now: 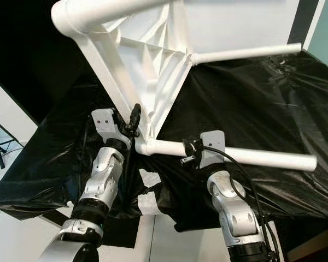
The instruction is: Building children table
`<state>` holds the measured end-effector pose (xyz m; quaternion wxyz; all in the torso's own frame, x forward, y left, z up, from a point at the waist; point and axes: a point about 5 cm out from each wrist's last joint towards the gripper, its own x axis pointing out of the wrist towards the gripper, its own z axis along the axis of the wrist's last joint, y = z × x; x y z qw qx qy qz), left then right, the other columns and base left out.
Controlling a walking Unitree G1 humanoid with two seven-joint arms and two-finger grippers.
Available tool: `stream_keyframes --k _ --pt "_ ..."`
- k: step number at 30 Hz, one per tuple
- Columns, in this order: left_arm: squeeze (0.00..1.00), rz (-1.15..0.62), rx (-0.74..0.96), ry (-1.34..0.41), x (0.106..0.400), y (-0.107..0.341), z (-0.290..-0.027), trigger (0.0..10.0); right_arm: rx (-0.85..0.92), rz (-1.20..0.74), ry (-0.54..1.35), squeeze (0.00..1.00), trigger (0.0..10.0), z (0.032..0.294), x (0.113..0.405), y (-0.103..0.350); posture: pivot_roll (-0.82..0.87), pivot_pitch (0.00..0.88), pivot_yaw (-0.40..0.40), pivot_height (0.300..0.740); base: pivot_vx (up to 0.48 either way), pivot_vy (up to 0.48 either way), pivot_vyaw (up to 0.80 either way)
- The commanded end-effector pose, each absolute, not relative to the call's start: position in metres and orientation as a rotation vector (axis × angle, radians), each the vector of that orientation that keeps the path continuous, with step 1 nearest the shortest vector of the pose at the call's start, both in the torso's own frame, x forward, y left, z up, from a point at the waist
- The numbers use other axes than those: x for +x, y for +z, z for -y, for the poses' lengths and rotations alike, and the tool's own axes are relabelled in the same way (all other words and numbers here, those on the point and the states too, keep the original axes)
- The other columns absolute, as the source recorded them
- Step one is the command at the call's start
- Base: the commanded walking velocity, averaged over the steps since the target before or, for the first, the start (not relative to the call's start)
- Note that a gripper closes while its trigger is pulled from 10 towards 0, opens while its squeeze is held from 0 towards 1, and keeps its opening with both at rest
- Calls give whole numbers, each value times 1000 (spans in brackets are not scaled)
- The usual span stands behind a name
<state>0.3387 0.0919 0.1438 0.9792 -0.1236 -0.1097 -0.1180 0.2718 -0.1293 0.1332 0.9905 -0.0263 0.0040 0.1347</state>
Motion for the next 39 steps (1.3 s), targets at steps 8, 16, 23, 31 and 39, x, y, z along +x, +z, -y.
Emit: stream_keyframes --k 8,16,23,31,39 --pt "0 85 -239 -94 328 105 -121 10000 -34 -28 288 0 10000 126 272 130 83 0 123 740 0 0 0" --pt "1000 86 -248 -108 328 104 -124 10000 -34 -27 294 0 10000 125 272 131 80 0 123 740 0 0 0" --pt "0 114 -299 -202 322 107 -110 10000 -34 -32 295 0 10000 126 272 130 79 0 124 740 0 0 0" --pt "0 197 -283 -312 311 117 -101 10000 -35 -35 311 0 10000 124 272 129 85 0 122 740 0 0 0" --pt "0 296 -243 -474 306 136 -84 10000 -36 -38 324 0 10000 122 272 128 88 0 120 740 0 0 0"
